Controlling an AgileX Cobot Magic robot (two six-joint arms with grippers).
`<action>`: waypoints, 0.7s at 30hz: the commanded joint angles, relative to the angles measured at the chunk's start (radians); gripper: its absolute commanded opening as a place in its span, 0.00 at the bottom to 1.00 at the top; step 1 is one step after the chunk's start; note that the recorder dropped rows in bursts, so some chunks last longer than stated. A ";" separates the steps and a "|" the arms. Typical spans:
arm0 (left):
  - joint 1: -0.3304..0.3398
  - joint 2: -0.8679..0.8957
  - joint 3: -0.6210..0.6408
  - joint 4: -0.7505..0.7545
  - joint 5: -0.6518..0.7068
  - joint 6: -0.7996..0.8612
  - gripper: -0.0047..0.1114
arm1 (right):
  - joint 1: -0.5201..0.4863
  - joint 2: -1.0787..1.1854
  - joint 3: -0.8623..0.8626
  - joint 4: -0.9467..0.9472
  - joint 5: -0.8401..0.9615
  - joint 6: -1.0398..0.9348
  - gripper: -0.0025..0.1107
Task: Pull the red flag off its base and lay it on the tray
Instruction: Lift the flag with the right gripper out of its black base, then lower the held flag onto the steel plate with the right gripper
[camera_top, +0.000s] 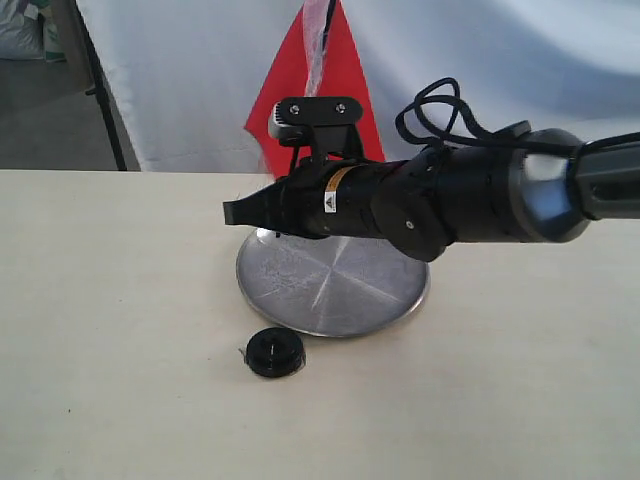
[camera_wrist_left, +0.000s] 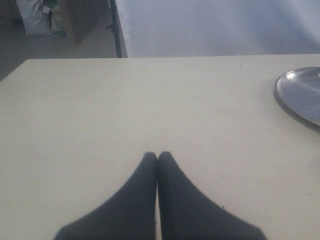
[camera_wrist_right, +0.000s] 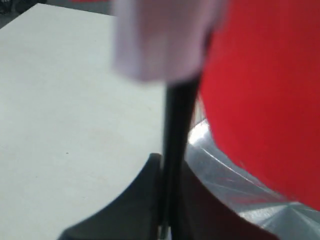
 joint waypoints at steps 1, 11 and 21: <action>0.001 -0.004 0.004 0.003 -0.008 -0.007 0.04 | -0.019 0.001 -0.003 -0.010 0.080 -0.042 0.02; 0.001 -0.004 0.004 0.003 -0.008 -0.007 0.04 | -0.084 0.108 -0.003 0.002 0.110 -0.026 0.02; 0.001 -0.004 0.004 0.003 -0.008 -0.007 0.04 | -0.166 0.225 -0.003 0.002 0.075 0.007 0.02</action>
